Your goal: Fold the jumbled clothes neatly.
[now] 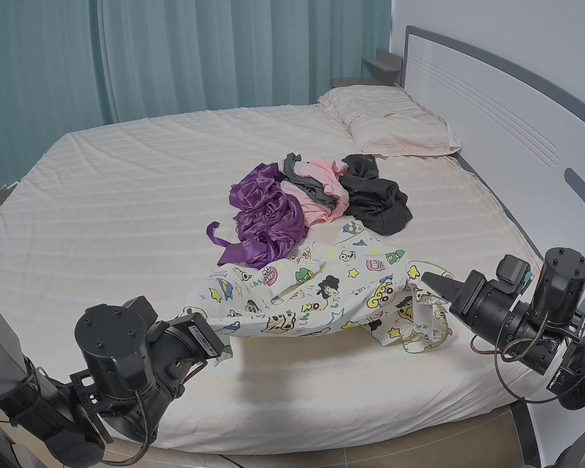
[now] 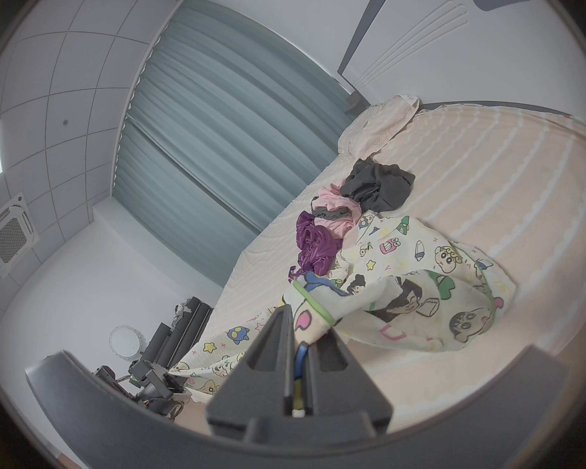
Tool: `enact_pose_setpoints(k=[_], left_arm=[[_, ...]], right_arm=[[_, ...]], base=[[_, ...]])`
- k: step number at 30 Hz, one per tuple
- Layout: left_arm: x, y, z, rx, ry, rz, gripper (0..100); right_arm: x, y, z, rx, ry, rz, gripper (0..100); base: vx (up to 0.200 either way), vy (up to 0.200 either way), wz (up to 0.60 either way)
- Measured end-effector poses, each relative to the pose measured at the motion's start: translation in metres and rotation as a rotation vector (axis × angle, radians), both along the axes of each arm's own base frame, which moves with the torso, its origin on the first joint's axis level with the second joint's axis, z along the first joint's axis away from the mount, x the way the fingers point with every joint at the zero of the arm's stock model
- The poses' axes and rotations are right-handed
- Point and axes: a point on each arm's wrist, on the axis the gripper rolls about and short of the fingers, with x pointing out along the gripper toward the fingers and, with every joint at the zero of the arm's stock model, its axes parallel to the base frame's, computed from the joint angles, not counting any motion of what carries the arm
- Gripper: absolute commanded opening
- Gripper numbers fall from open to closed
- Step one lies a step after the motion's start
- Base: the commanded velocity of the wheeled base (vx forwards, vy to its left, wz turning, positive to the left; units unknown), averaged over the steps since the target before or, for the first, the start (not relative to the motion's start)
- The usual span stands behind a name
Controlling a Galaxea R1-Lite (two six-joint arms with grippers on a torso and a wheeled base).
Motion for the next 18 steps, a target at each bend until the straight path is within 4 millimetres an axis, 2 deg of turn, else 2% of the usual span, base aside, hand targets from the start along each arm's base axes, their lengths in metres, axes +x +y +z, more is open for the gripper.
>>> enact_pose_setpoints(k=[18], left_arm=[[0.0009, -0.0002, 0.0014, -0.004, -0.005, 0.002, 0]], right_arm=[[-0.0023, -0.0013, 0.0057, 0.010, -0.022, -0.003, 0]], base=[[0.000, 0.200, 0.00]])
